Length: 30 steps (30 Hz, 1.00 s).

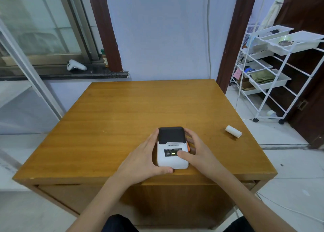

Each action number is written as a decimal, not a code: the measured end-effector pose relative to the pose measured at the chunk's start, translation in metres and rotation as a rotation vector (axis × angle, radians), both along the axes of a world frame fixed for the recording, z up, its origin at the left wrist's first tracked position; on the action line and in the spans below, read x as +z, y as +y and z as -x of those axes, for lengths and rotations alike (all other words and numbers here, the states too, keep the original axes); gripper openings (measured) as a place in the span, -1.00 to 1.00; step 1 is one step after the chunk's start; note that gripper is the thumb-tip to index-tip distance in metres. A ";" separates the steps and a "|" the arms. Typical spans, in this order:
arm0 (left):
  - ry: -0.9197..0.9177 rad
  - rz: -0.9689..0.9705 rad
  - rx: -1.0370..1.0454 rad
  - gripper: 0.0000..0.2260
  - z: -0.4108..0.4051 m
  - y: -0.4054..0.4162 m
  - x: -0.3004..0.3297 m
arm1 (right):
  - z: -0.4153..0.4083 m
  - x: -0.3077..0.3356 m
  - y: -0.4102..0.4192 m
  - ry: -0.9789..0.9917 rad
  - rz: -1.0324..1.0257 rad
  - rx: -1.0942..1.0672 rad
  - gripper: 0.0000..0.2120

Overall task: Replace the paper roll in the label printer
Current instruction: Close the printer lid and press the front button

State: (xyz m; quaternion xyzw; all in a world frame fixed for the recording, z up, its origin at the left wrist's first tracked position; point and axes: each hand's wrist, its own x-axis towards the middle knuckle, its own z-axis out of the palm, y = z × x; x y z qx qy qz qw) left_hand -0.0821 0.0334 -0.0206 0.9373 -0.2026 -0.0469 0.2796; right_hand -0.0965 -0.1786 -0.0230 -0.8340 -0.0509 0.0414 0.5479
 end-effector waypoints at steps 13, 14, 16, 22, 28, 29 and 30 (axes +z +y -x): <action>0.001 0.003 0.002 0.14 0.001 0.000 0.000 | 0.005 0.002 -0.005 -0.030 0.014 0.055 -0.45; -0.001 0.002 0.001 0.14 0.001 0.000 0.000 | 0.006 0.002 -0.006 -0.040 0.008 0.065 -0.46; -0.004 0.000 0.001 0.14 0.000 0.000 0.000 | 0.007 0.000 -0.009 -0.043 -0.037 0.066 -0.48; -0.001 0.005 0.002 0.14 0.000 0.001 0.000 | 0.002 -0.001 -0.010 -0.014 -0.064 0.021 -0.51; -0.002 0.016 0.001 0.13 0.000 0.000 0.001 | 0.000 -0.005 -0.011 -0.010 -0.113 -0.021 -0.54; -0.002 0.012 0.001 0.13 0.001 0.000 0.001 | -0.001 -0.006 -0.011 -0.011 -0.118 -0.029 -0.55; -0.002 0.008 0.002 0.13 0.001 0.000 0.001 | -0.001 -0.006 -0.011 -0.011 -0.120 -0.034 -0.55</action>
